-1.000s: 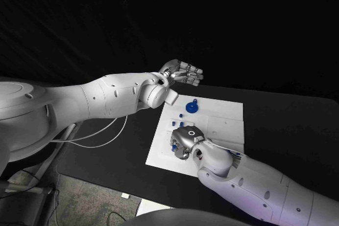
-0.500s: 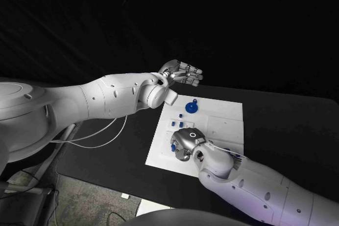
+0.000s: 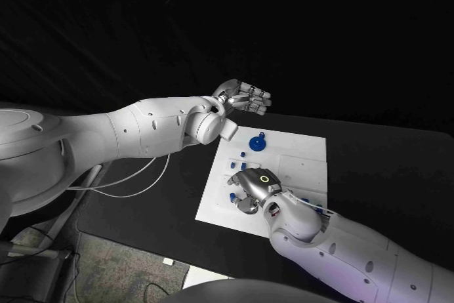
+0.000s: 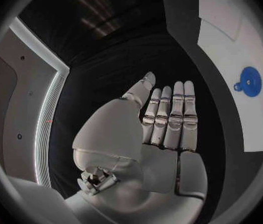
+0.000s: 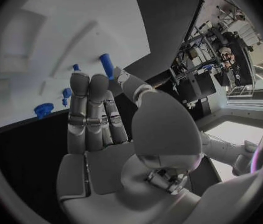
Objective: Assemble the parts on the task board
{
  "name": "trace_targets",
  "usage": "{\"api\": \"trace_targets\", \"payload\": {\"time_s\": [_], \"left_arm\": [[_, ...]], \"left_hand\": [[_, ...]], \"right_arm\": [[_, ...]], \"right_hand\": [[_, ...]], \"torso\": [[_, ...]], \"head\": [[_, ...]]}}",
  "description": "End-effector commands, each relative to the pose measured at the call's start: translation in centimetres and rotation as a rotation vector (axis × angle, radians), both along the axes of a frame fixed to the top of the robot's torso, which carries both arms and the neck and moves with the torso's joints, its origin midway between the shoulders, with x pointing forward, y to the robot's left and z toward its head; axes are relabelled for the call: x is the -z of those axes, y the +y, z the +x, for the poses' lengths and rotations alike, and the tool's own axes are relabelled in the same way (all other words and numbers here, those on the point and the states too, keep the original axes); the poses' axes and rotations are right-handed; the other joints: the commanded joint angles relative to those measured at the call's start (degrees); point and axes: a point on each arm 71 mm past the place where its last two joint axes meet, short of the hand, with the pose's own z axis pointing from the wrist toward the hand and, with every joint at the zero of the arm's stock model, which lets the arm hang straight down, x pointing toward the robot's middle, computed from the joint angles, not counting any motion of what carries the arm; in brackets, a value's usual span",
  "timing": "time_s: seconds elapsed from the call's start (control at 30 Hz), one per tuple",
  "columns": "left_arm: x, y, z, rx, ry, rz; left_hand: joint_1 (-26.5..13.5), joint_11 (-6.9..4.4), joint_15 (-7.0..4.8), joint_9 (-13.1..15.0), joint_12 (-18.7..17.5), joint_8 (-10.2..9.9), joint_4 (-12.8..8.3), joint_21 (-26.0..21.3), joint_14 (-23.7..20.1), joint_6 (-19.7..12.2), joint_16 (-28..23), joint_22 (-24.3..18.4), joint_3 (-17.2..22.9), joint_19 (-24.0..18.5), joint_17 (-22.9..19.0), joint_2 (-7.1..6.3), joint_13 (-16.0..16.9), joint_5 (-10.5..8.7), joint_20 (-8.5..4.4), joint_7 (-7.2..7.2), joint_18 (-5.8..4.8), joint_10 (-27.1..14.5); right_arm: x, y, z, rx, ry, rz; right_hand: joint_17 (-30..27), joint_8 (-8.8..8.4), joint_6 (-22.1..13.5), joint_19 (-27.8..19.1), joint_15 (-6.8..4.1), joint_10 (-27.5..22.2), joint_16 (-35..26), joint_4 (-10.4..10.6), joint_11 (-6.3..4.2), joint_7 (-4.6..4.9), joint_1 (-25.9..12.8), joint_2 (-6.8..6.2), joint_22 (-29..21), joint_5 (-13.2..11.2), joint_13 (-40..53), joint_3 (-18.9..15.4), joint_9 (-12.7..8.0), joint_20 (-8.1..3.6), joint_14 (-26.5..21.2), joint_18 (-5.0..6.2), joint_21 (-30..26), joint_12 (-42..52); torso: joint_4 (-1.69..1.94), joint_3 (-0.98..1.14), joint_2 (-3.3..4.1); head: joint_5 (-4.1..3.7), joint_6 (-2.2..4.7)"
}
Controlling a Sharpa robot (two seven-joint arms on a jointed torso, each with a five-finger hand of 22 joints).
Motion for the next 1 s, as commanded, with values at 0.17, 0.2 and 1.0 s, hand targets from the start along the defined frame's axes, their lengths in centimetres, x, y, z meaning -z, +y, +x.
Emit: {"api": "trace_targets", "payload": {"time_s": [0.17,0.2,1.0], "left_arm": [[-0.1,0.1,0.0,0.01,-0.001,-0.005],[-0.1,0.2,0.0,0.009,-0.001,-0.005],[1.0,1.4,-1.6,0.03,0.007,-0.037]], "left_hand": [[0.1,0.15,-0.13,0.01,-0.09,-0.09,0.3,0.1,-0.4,0.04,-0.22,-0.05,0.08,-0.14,-0.03,0.39,-0.04,-0.29,0.26,0.24,-0.05,-0.4],[0.1,0.15,-0.13,0.01,-0.09,-0.09,0.3,0.1,-0.4,0.04,-0.22,-0.05,0.08,-0.14,-0.03,0.39,-0.04,-0.29,0.26,0.24,-0.05,-0.4],[-2.05,0.01,-0.02,0.02,-0.04,-0.06,2.93,-0.22,-0.04,-0.85,-0.19,-2.31,-4.67,0.45,0.08,-0.36,0.0,-1.03,0.67,0.14,-0.34,0.01]], "right_arm": [[-2.9,-1.7,0.1,0.034,-0.011,0.151],[-3.3,-2.2,0.3,0.041,-0.003,0.165],[-6.1,-18.7,5.5,0.45,0.615,0.056]], "right_hand": [[-0.24,-0.09,1.96,2.13,-0.48,4.48,0.46,1.27,-1.17,1.31,-1.37,-0.12,0.48,0.02,-0.08,3.17,0.01,-0.34,0.04,0.08,-0.07,0.07],[-0.22,-0.09,2.39,2.16,-0.62,5.84,0.5,1.73,-1.52,1.63,-1.99,-0.26,0.56,0.05,-0.05,4.28,0.02,-0.54,0.08,-0.17,0.01,0.1],[18.56,0.07,9.29,3.09,-4.33,14.78,13.37,12.13,-8.05,-0.92,-8.98,6.29,5.36,-0.57,57.88,-8.93,6.41,-4.53,-0.45,-5.2,20.79,44.85]], "torso": [[-0.17,0.05,-0.07],[-0.24,0.06,-0.09],[-2.47,0.79,-1.58]], "head": [[-0.63,0.71],[-0.87,0.92],[-5.99,3.16]]}}
